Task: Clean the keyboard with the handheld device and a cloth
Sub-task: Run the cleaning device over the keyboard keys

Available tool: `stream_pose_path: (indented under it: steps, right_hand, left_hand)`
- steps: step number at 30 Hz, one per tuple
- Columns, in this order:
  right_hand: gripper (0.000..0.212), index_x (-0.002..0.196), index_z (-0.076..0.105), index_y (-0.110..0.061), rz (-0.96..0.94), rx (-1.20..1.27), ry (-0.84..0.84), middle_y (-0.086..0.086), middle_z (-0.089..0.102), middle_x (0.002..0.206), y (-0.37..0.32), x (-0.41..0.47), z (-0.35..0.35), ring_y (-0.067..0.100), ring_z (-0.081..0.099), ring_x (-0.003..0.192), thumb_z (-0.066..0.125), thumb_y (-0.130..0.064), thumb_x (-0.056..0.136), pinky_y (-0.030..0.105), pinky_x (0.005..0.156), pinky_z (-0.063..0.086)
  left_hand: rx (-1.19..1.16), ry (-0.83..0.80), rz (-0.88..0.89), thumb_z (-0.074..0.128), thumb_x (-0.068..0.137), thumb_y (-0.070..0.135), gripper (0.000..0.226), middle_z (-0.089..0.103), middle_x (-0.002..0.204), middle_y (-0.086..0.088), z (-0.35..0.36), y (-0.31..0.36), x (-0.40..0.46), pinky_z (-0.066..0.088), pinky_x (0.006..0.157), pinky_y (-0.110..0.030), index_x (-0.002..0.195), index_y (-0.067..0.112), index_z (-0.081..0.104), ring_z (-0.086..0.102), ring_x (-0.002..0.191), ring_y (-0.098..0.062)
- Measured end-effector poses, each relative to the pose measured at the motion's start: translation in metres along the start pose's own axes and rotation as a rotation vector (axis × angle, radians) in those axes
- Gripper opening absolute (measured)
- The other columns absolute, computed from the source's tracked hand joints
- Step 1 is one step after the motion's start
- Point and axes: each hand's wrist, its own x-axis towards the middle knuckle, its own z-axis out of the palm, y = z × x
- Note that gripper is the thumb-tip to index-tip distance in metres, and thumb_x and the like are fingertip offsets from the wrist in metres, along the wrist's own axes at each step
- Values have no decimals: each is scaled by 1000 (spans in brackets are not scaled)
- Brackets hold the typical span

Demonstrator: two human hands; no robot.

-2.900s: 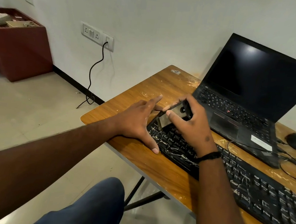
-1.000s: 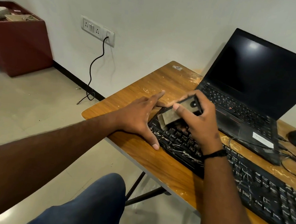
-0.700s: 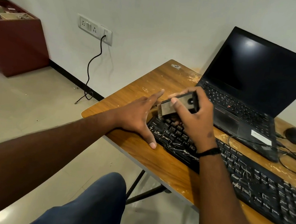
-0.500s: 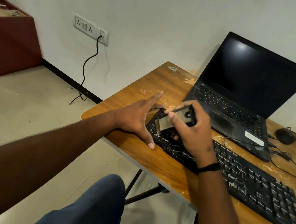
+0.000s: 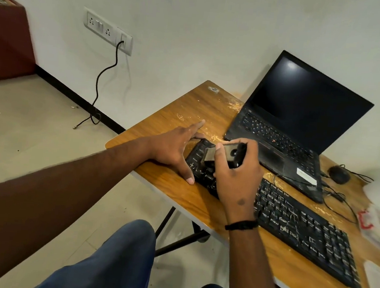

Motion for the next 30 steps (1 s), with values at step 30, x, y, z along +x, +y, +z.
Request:
stream_pose_path:
  steps: [30]
  right_hand:
    - [19, 95, 53, -19, 79, 1, -297, 0, 62, 81, -3, 25, 0, 21, 65, 68, 69, -28, 90, 33, 50, 52]
  left_hand:
    - [79, 5, -7, 95, 56, 54, 150, 19, 167, -1, 3, -8, 5, 28, 120, -49, 160, 31, -10, 15, 152, -25]
